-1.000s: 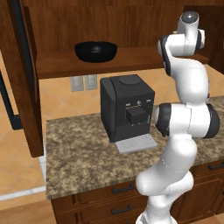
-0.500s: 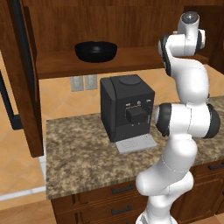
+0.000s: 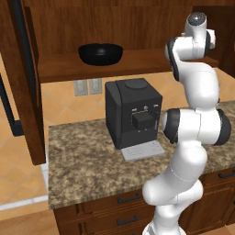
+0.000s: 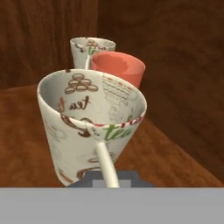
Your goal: Gather all objects into one cabinet and sort the glasses and bowls to opposite sides.
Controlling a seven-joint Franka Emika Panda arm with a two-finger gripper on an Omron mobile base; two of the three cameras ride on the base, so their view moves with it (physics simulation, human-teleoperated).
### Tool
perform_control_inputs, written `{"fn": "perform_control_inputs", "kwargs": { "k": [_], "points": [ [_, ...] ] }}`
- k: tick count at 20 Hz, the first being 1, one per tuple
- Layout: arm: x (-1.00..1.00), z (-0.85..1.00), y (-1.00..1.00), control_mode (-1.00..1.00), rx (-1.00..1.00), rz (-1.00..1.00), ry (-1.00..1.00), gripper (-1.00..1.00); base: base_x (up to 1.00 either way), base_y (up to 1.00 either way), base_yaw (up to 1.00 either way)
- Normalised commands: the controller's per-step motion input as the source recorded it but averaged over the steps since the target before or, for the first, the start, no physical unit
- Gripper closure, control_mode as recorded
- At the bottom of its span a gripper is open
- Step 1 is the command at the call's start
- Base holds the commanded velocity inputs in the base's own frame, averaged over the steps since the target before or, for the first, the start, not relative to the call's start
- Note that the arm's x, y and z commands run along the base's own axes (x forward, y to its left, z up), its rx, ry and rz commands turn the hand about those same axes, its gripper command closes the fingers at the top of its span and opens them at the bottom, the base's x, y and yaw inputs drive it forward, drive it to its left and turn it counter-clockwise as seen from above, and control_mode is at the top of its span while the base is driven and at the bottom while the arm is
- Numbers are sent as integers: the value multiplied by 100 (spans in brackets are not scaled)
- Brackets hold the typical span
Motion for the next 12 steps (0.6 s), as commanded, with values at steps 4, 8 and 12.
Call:
{"fn": "perform_control_inputs", "kwargs": {
  "k": [4, 8, 12],
  "points": [
    [0, 0, 0, -100, -12, 0, 0, 100, 0, 0, 0],
    [0, 0, -6, -100, -9, 0, 0, 100, 0, 0, 0],
    [0, -6, 0, -100, -3, 0, 1, 100, 0, 0, 0]
  ]
}}
